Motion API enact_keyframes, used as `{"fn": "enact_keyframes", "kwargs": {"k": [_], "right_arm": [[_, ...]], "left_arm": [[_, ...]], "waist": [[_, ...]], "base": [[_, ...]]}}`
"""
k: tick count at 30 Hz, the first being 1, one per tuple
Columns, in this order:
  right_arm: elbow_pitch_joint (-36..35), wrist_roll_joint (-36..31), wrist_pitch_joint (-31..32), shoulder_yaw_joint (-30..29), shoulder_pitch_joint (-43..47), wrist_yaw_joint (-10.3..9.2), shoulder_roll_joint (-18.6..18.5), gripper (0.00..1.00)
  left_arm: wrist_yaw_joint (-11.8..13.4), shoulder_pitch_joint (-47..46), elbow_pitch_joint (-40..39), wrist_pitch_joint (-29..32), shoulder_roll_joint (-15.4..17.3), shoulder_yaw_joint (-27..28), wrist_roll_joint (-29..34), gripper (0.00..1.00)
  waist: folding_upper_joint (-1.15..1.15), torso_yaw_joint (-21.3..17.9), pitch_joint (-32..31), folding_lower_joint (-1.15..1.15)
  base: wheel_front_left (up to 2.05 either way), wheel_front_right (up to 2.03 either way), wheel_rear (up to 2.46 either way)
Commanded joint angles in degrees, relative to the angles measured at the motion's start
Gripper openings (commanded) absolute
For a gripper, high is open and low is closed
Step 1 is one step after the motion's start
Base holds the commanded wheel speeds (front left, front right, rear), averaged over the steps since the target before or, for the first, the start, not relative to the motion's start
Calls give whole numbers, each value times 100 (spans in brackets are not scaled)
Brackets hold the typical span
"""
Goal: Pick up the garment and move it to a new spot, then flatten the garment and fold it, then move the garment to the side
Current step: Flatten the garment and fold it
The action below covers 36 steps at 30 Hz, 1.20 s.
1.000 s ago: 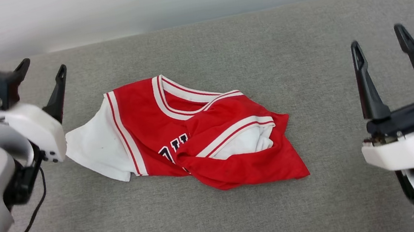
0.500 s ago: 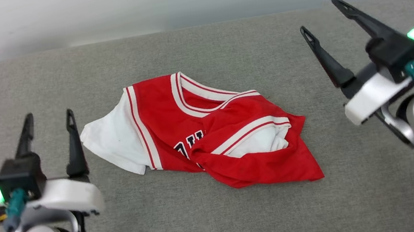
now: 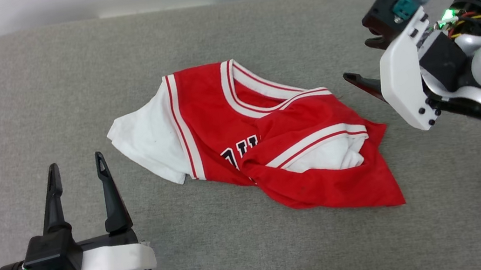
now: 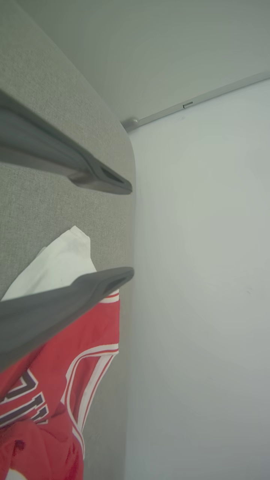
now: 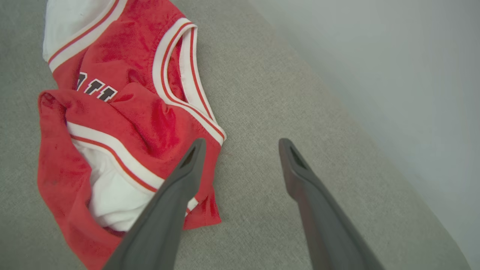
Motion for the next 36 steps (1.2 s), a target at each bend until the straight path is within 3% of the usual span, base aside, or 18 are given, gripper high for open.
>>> {"fn": "enact_keyframes", "kwargs": {"k": [1,8,13,18,20,27,36], "right_arm": [[52,202,262,192,-238,-4,-25,100],[594,1067,1471,1091,-1013,-4,20,100],[1093,1263,1528,1459,-1062,-4,174,100],[1284,1217,1583,1855,-391,-1,212,100],[1237,1154,1418,1878,-382,-1,230,3],[622,986,351,1789,-859,-4,-53,0],[-688,1193,-333,1697,-989,-4,-1148,0]], "left_arm": [[-72,68,-39,-14,-137,125,101,100],[-651,105,-16,-14,-858,552,640,100],[-1013,-32,16,-14,-1289,731,948,100],[-1345,-116,123,-14,-1600,970,1210,100],[-1403,-78,144,-14,-1657,1039,1268,100],[-1567,202,218,-15,-1736,1284,1443,100],[-1651,508,129,-15,-1778,1485,1511,100]], "waist": [[0,121,162,0],[0,461,593,0],[0,696,865,0],[0,817,988,0],[0,775,951,0],[0,415,467,0],[0,-15,203,0]], "base": [[0,0,0],[0,0,0],[0,0,0],[0,0,0],[0,0,0],[0,0,0],[0,0,0]]}}
